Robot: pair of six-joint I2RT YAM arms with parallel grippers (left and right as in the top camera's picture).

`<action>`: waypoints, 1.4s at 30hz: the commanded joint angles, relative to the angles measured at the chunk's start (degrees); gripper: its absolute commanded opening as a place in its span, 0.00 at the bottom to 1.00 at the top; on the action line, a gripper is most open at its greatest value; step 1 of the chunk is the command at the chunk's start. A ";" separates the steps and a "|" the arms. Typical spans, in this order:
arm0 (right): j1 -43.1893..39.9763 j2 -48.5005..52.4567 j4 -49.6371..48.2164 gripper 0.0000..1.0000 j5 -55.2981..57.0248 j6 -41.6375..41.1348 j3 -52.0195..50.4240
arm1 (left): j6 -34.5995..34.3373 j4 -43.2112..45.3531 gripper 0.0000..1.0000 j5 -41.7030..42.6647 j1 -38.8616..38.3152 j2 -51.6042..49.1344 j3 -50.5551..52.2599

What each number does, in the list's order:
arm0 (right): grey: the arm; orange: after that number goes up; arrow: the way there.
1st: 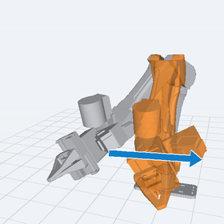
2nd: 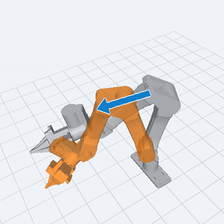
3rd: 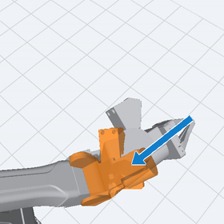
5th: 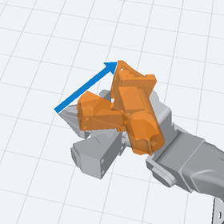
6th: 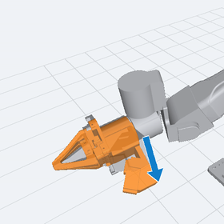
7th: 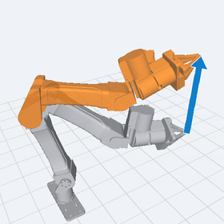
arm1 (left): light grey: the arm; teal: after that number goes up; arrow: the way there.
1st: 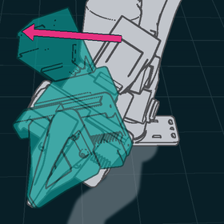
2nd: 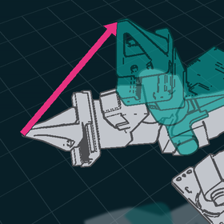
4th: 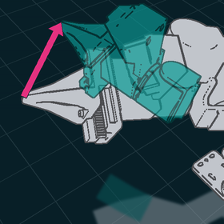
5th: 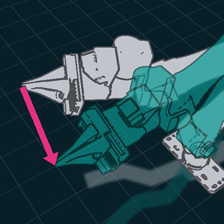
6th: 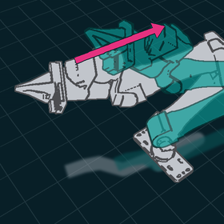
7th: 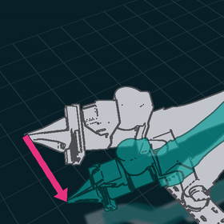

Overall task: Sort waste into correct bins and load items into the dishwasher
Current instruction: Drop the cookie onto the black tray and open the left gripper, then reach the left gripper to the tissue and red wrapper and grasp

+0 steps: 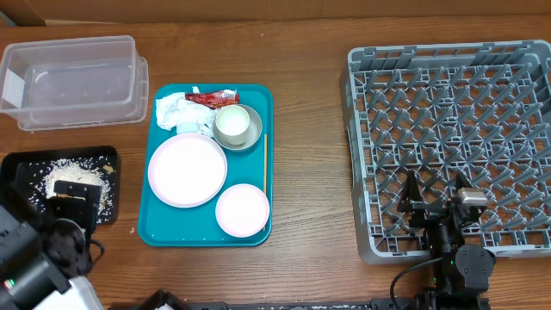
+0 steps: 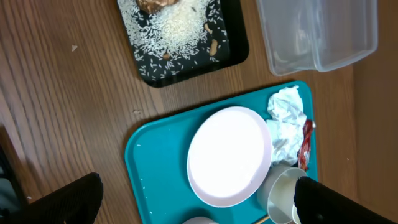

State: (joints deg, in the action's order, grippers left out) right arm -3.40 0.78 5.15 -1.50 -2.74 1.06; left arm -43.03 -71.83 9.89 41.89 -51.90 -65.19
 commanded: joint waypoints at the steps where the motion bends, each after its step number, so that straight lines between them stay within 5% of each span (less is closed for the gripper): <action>1: -0.33 -0.61 -0.39 1.00 -0.04 0.85 -0.59 | -0.04 0.94 1.00 -0.02 0.15 0.68 0.59; 16: -0.33 -0.61 -0.39 1.00 -0.04 0.85 -0.57 | -7.32 7.82 1.00 -2.86 0.15 -17.40 0.59; 26: -0.33 -0.61 -0.39 1.00 -0.04 0.85 -0.59 | 4.24 7.52 1.00 -2.32 0.11 -18.25 0.57; 33: -0.33 -0.61 -0.39 1.00 -0.04 0.85 -0.57 | 4.33 7.34 1.00 -1.92 0.09 -14.84 0.57; 36: -0.33 -0.59 -0.39 1.00 -0.04 0.85 -0.59 | 4.37 5.57 1.00 5.14 0.09 -15.19 0.57; 42: -0.33 -0.61 -0.39 1.00 -0.04 0.85 -0.57 | 20.83 12.04 0.98 36.15 -2.43 -15.08 0.35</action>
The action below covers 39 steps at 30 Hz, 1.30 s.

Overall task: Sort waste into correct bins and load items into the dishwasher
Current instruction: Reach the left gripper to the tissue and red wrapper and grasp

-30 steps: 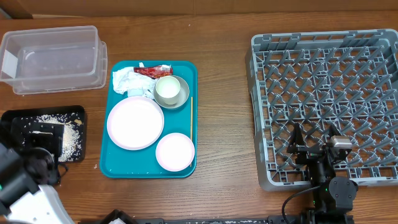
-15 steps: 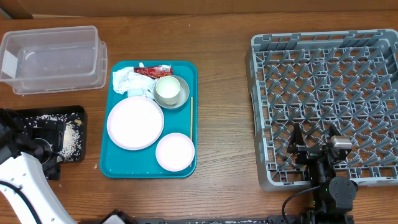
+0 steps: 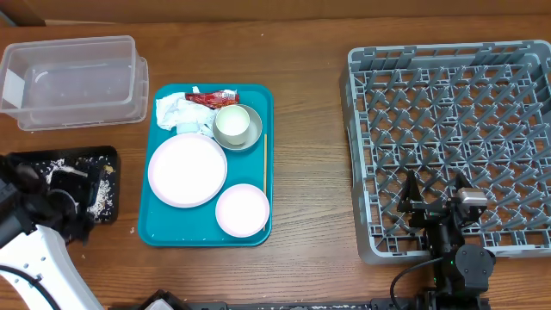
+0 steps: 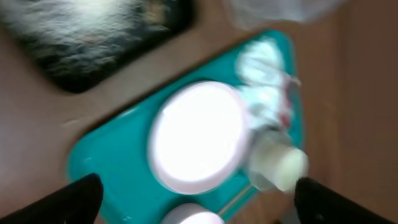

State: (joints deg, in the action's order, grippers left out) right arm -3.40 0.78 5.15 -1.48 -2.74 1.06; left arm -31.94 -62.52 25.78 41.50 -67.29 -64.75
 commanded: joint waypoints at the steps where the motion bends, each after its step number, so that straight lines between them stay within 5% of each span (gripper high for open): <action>1: -0.33 -0.61 -0.39 1.00 -0.07 0.85 -0.57 | 9.66 4.20 0.96 21.44 -3.58 0.28 -0.63; 7: -0.33 -0.61 -0.39 1.00 -0.07 0.85 -0.57 | 9.31 5.16 1.00 0.59 -21.73 -3.30 -11.85; 13: -0.33 -0.61 -0.39 1.00 -0.07 0.85 -0.57 | 9.35 -1.84 1.00 -19.61 -37.62 -17.84 -30.05; 20: -0.33 -0.61 -0.39 1.00 -0.07 0.85 -0.59 | 7.87 -1.01 1.00 -23.69 -40.17 -37.05 -42.91; 39: -0.33 -0.59 -0.39 1.00 -0.07 0.85 -0.59 | -10.34 6.03 1.00 -26.99 -41.03 -57.68 -42.93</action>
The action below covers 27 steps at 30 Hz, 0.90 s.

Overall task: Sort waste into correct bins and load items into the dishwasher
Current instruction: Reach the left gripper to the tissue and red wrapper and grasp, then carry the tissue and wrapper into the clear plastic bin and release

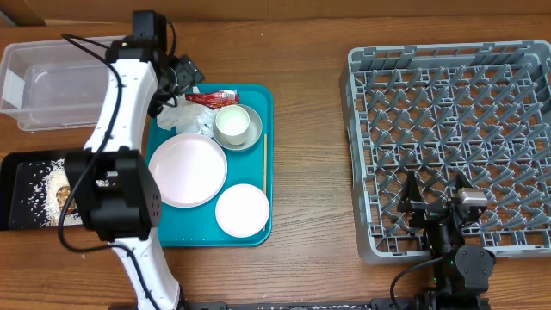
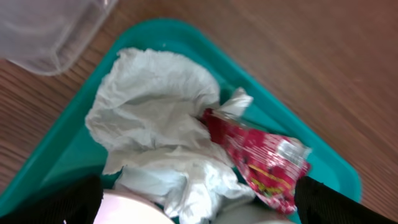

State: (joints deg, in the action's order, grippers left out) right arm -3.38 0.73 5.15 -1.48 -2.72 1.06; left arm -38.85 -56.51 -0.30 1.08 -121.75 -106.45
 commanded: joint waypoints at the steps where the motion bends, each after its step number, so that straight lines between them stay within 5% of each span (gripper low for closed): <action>1: -0.35 -0.57 -0.39 1.00 -0.07 0.83 -0.59 | -3.43 0.02 1.00 -0.68 -0.70 -4.09 -1.22; 16: -0.35 -0.57 -0.39 1.00 -0.07 0.83 -0.59 | -5.11 5.60 0.99 4.61 -1.38 -11.63 -1.22; 18: -0.35 -0.57 -0.39 1.00 -0.09 0.83 -0.57 | -5.09 5.53 0.92 4.63 -1.51 -12.02 -1.20; 27: -0.35 -0.57 -0.39 1.00 -0.07 0.83 -0.57 | -5.05 5.05 0.31 4.63 -1.86 -11.80 -1.22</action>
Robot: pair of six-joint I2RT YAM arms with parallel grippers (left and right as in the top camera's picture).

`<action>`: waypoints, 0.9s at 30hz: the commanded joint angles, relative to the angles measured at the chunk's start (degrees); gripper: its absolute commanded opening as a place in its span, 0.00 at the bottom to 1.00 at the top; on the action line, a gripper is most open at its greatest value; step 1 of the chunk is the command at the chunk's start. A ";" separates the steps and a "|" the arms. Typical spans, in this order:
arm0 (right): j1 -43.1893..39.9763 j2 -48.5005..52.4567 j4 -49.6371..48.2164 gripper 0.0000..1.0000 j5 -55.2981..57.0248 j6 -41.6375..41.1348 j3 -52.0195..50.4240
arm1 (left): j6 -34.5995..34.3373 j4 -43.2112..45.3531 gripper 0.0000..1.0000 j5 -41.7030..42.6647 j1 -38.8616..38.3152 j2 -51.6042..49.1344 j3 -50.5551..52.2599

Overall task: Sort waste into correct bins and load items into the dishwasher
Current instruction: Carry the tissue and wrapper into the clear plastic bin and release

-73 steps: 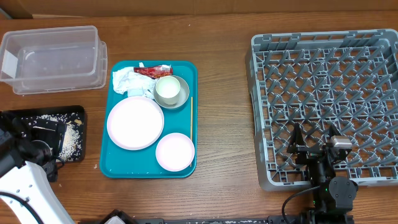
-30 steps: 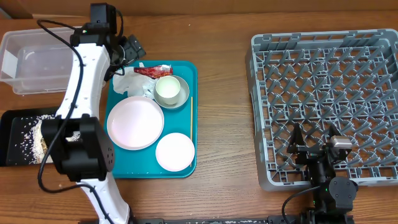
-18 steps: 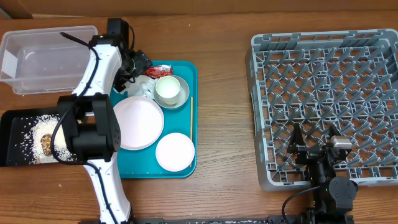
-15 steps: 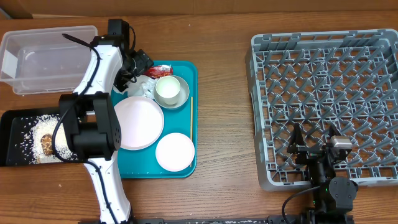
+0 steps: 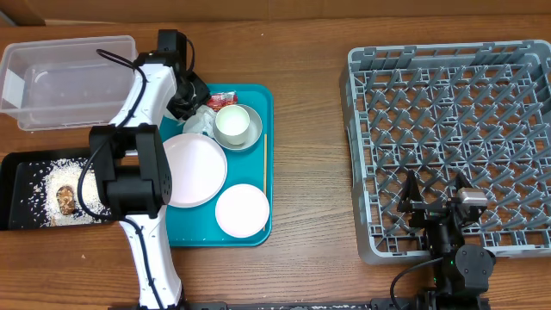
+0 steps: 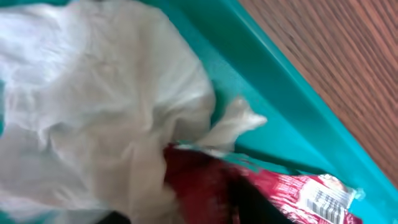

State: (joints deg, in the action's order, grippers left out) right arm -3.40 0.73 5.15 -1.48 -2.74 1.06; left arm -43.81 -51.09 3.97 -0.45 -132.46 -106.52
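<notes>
At the far left corner of the teal tray [image 5: 263, 164], my left gripper [image 5: 191, 105] is down on the waste. Its wrist view is filled by a crumpled white napkin [image 6: 93, 93] and a red wrapper [image 6: 292, 190]. The left gripper [image 6: 186, 211] shows only as dark blurred shapes at the bottom edge, so its state is unclear. The tray also carries a cup in a bowl [image 5: 233, 124], a large plate [image 5: 200, 172] and a small plate [image 5: 242, 209]. Resting at the front of the grey dish rack [image 5: 448, 77], my right gripper [image 5: 433, 191] has its fingers apart.
A clear plastic bin [image 5: 69, 77] stands at the back left. At the left edge is a black tray [image 5: 17, 207] with rice and scraps. A thin stick [image 5: 264, 148] lies along the teal tray's right side. Bare wood separates tray and rack.
My left gripper was a little above the napkin and wrapper with its fingers wide apart. Now it is much lower, pressed close onto them. The right arm has not moved.
My left arm was first at the front left by the black rice tray, seeing the teal tray from a distance. Later it hung over the tray's far left corner above the napkin and wrapper, and now it is down among them.
</notes>
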 commanded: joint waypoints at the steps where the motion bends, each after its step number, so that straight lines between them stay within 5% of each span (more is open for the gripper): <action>1: -0.33 -0.57 -0.39 1.00 -0.07 0.85 -0.59 | -0.09 -0.70 0.25 0.37 -0.33 -0.90 -1.25; 5: -0.33 -0.57 -0.39 1.00 -0.07 0.85 -0.59 | -0.11 -2.93 0.04 0.55 -0.04 0.04 -3.43; 27: -0.33 -0.57 -0.39 1.00 -0.07 0.85 -0.59 | 0.07 -13.20 0.04 -4.20 5.35 12.50 -21.55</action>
State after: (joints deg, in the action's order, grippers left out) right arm -3.40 0.73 5.15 -1.48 -2.76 1.06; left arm -43.77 -64.25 3.84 2.35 -122.89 -126.78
